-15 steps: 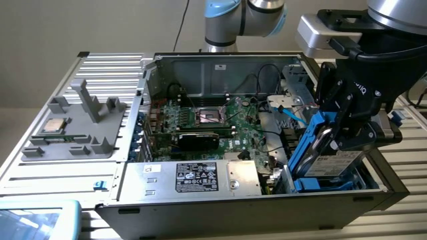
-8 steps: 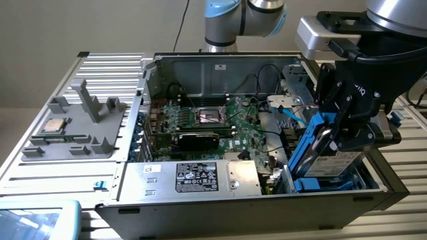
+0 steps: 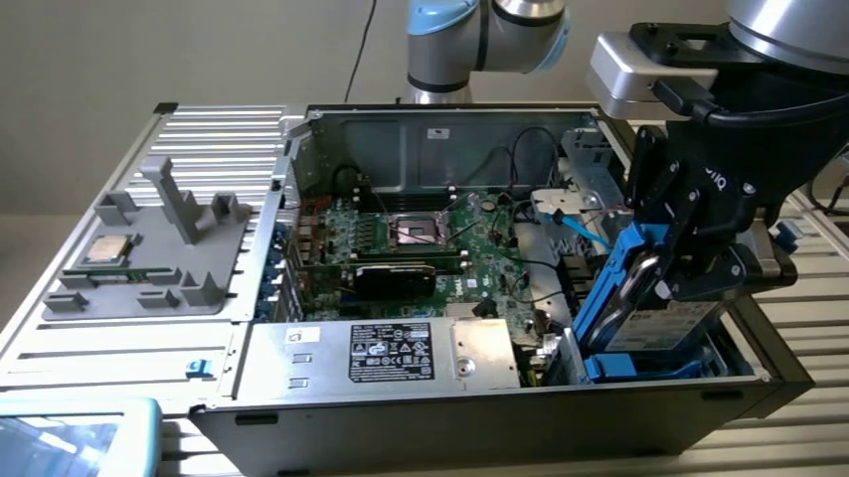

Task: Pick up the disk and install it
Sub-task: 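Insert the disk into the insertion slot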

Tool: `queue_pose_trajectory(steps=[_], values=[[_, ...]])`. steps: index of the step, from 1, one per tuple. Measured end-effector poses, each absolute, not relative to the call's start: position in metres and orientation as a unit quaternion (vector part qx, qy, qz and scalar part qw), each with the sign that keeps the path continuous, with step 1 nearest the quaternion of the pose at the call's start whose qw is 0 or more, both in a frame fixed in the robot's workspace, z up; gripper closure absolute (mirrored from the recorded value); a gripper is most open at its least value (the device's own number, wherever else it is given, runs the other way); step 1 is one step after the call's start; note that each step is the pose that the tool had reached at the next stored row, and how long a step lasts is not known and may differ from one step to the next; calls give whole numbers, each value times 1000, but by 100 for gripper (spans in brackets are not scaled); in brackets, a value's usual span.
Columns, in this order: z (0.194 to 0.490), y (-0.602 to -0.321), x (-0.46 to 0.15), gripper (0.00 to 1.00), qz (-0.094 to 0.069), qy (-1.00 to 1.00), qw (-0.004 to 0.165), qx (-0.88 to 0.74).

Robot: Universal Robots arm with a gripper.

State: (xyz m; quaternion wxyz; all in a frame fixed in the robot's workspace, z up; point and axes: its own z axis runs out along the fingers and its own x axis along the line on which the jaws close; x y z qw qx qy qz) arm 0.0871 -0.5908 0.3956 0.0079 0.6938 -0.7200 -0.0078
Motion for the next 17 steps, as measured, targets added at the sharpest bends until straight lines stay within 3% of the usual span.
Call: queue_pose_trajectory(steps=[17], values=[[392,-591,87,63,-9,-720,6,694]])
